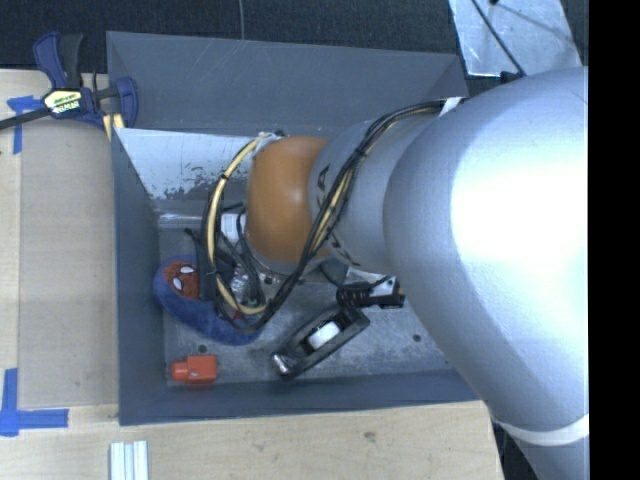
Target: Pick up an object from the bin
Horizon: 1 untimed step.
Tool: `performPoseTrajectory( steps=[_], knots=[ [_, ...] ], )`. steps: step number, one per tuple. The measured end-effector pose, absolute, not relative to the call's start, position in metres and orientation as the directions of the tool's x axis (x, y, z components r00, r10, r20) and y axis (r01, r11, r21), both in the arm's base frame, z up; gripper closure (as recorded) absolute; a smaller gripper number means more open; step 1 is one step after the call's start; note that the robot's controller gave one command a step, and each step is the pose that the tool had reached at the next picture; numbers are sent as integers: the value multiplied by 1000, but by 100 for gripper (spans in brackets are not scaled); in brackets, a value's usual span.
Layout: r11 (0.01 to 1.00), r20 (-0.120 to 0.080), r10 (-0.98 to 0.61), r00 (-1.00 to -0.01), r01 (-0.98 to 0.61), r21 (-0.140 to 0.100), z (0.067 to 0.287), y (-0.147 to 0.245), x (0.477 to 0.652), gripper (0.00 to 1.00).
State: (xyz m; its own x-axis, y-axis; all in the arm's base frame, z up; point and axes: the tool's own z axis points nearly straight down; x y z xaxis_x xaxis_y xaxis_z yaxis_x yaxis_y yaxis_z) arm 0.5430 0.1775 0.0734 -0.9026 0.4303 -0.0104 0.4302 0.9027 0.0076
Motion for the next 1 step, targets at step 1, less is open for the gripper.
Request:
performPoseTrajectory(
  steps=[1],
  knots=[
    [902, -2, 431, -902, 431, 4, 72, 165, 586, 100]
  ],
)
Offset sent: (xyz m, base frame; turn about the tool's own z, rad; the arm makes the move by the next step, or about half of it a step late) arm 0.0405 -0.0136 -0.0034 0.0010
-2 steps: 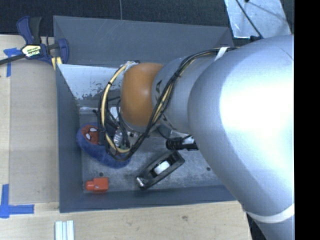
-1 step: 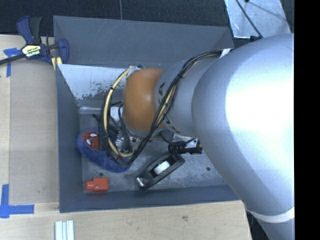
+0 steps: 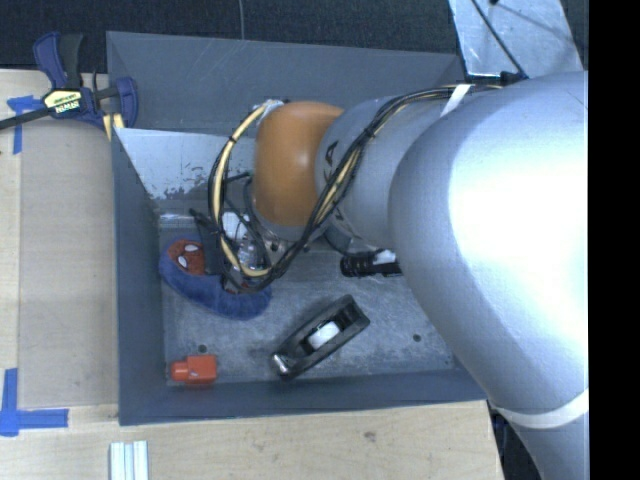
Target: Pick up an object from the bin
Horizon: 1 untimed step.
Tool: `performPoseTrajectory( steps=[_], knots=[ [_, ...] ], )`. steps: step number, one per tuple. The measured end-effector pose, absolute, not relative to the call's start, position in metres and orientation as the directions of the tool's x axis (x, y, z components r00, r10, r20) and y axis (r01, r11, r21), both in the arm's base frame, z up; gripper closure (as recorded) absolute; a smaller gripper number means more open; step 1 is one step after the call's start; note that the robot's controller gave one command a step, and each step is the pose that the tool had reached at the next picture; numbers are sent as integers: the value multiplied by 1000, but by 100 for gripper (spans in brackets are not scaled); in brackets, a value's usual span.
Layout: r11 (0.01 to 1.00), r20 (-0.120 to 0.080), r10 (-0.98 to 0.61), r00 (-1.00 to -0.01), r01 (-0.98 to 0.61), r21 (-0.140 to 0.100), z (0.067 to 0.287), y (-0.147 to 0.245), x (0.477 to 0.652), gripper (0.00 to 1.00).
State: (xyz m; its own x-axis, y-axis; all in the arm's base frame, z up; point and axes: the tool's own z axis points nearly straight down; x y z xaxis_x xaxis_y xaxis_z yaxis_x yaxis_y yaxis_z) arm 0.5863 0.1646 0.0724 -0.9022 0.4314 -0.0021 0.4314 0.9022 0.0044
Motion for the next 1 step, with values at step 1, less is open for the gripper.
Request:
performPoseTrajectory(
  steps=[1],
  knots=[
    [918, -8, 397, -918, 397, 7, 221, 170, 580, 100]
  ],
)
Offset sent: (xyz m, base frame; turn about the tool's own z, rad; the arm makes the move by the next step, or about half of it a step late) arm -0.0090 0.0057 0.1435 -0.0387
